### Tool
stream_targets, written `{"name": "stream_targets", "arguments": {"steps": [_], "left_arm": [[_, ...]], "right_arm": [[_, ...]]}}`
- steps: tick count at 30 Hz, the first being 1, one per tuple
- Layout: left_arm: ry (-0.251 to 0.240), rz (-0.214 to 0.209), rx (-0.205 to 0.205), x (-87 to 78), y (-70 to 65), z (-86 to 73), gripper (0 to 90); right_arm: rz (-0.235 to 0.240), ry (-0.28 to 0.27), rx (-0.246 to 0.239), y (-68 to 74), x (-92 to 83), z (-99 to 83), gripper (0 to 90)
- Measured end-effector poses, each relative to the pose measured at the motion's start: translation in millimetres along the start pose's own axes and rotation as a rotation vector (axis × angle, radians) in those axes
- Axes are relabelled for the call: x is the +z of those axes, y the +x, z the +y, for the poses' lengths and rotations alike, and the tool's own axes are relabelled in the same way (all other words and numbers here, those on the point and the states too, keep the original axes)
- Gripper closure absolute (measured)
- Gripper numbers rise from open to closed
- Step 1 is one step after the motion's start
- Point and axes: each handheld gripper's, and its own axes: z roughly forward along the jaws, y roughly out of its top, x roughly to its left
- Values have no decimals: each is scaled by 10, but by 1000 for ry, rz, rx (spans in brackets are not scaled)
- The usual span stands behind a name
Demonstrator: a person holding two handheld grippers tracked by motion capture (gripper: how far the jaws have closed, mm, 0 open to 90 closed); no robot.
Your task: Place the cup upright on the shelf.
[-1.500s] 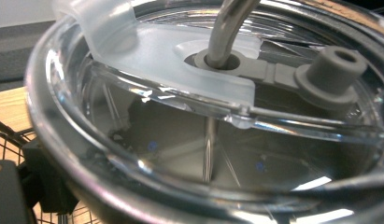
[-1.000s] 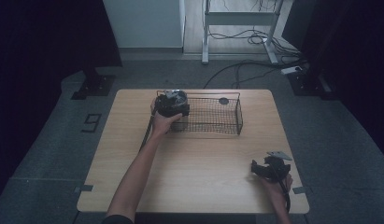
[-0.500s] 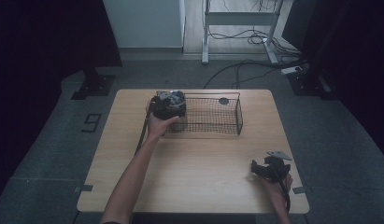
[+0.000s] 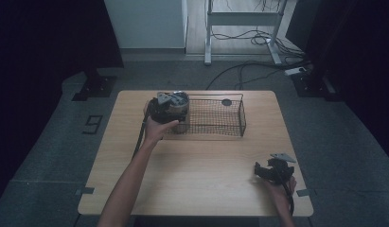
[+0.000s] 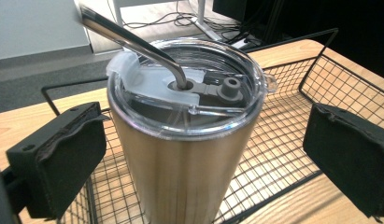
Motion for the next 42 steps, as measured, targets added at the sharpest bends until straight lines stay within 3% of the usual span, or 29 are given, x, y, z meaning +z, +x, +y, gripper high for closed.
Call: {"name": "stream_targets", "arguments": {"steps": [11,25,36,42], "left_arm": [[2,-46,29,-330,-56,-130,0],[19,-96,65,-774,-149,-562,0],[56,-122,31,-1039,-87,-985,2],[68,-124,24,-1074,-68,-1075,3]], "right_arm": [[0,0,0,0,0,0,69],[0,2,2,2,-1,1,69],[0,1,2,2,-1,1,69],[0,1,2,2,-1,1,69]]}}
